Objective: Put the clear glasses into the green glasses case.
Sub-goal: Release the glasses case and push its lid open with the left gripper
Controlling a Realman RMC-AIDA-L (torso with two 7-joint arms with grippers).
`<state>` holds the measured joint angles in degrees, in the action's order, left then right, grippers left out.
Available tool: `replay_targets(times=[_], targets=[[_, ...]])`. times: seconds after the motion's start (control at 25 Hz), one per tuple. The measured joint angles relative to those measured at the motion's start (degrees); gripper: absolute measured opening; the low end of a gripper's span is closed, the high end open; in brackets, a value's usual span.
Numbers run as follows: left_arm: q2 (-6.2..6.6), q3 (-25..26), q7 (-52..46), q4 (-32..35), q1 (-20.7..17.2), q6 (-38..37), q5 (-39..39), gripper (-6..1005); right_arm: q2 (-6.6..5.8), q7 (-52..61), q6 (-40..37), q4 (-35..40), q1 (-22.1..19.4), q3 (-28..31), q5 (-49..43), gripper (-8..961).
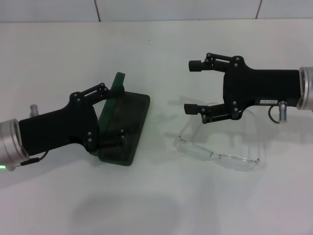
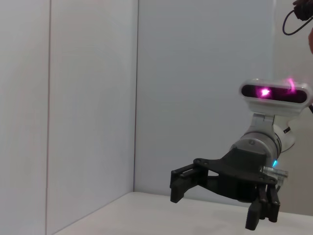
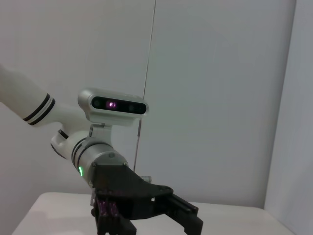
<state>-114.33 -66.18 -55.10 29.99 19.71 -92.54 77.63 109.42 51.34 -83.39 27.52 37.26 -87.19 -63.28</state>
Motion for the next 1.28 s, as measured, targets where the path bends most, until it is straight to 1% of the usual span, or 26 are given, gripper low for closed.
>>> replay_targets(times=[0.56, 0.64, 0.72, 0.76, 0.84, 0.88, 0.92, 1.0, 1.04, 1.08, 1.12, 1.2, 1.24, 1.28], targets=[[-0.37, -0.1, -0.5, 0.1, 0.6, 1.0, 0.1, 883, 0.0, -0.6, 0.2, 0.1, -0.4, 0.0, 0.0, 896], [-0.36, 0.0, -1.9, 1.3, 0.7, 1.2, 0.1, 883, -0.02, -0.7, 0.2, 0.1, -0.4, 0.0, 0.0, 895], [-0.02, 0.1, -6.6, 5.3, 0.4, 1.5, 1.0, 882, -0.16, -0.7, 0.2, 0.4, -0.5, 0.0, 0.0, 894], [0.51, 0.4, -11.5, 9.8, 0.2, 1.8, 2.4, 882, -0.23, -0.7, 0.1, 0.5, -0.5, 0.0, 0.0, 894], [1.19, 1.5, -23.4, 18.5, -0.2, 2.8, 6.4, 881, -0.35, -0.7, 0.0, 0.6, -0.5, 0.0, 0.0, 893], [1.13, 2.4, -28.5, 22.1, -0.3, 3.5, 9.2, 881, -0.35, -0.7, 0.0, 0.6, -0.5, 0.0, 0.0, 893], [0.79, 3.6, -33.4, 25.6, -0.3, 4.3, 12.3, 881, -0.35, -0.7, -0.1, 0.6, -0.5, 0.1, 0.0, 893], [-0.68, 5.9, -41.1, 30.4, -0.3, 6.0, 19.1, 880, -0.31, -0.7, 0.0, 0.6, -0.7, 0.1, 0.0, 892], [-1.48, 6.7, -43.2, 31.6, -0.2, 6.7, 21.5, 880, -0.27, -0.7, 0.0, 0.6, -0.8, 0.1, 0.0, 892], [-1.48, 6.7, -43.2, 31.6, -0.2, 6.7, 21.5, 879, -0.2, -0.9, 0.0, 0.7, -1.0, 0.2, 0.0, 891], [-3.14, 8.3, -46.5, 32.9, 0.1, 8.4, 26.2, 879, -0.15, -1.1, 0.0, 0.7, -1.3, 0.4, 0.0, 891], [-4.7, 9.4, -49.4, 33.4, 0.8, 10.2, 31.2, 878, -0.09, -1.6, 0.0, 0.9, -1.7, 0.7, 0.0, 890], [-4.7, 9.4, -49.4, 33.4, 0.8, 10.2, 31.2, 878, -0.07, -1.9, 0.0, 1.0, -1.9, 0.9, 0.0, 890], [-4.96, 9.4, -50.9, 33.3, 1.0, 10.7, 32.3, 878, -0.05, -2.0, 0.0, 1.2, -2.0, 0.9, 0.0, 890]])
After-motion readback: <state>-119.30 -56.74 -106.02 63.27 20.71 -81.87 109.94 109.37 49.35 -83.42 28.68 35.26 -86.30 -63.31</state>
